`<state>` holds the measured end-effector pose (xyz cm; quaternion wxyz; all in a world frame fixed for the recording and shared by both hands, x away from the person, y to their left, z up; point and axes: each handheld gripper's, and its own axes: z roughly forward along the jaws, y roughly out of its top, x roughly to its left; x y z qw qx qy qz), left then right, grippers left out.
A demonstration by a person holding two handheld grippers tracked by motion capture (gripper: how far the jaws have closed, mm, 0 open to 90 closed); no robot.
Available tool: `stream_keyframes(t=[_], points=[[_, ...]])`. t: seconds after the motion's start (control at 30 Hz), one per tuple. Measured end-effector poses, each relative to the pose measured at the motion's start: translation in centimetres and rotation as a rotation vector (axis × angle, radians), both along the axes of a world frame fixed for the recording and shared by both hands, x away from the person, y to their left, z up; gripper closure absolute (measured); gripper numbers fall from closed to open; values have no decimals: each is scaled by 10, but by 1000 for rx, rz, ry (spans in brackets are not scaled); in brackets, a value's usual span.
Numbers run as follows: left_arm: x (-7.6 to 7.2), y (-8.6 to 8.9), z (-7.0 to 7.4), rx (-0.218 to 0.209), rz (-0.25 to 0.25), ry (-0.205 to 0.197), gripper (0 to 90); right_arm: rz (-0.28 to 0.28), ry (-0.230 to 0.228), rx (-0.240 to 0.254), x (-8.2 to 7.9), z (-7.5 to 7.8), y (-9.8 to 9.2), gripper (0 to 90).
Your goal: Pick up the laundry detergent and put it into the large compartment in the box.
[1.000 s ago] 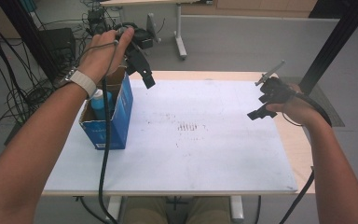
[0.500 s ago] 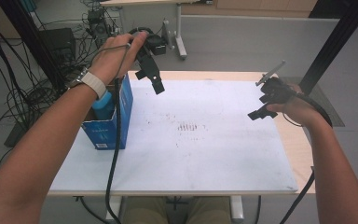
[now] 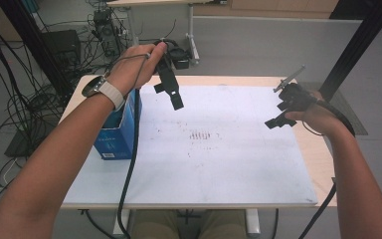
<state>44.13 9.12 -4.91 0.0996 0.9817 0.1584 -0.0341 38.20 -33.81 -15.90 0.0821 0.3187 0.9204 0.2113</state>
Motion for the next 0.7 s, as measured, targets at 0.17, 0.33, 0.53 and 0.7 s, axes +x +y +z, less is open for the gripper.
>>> stream_keyframes(t=[0.17, 0.33, 0.53, 0.7], points=[[0, -4, -4, 1, -14, 3, 73, -6, -3, -2, -2, 1, -1, 99], [-1, -7, -8, 3, -24, 8, 70, -10, -5, -3, -3, 2, -1, 99], [-1, -10, -13, 6, -51, 13, 71, -10, -5, -2, -4, 1, -1, 100], [-1, -16, -18, 25, -84, 22, 72, -6, -6, 0, -5, 0, 0, 99]])
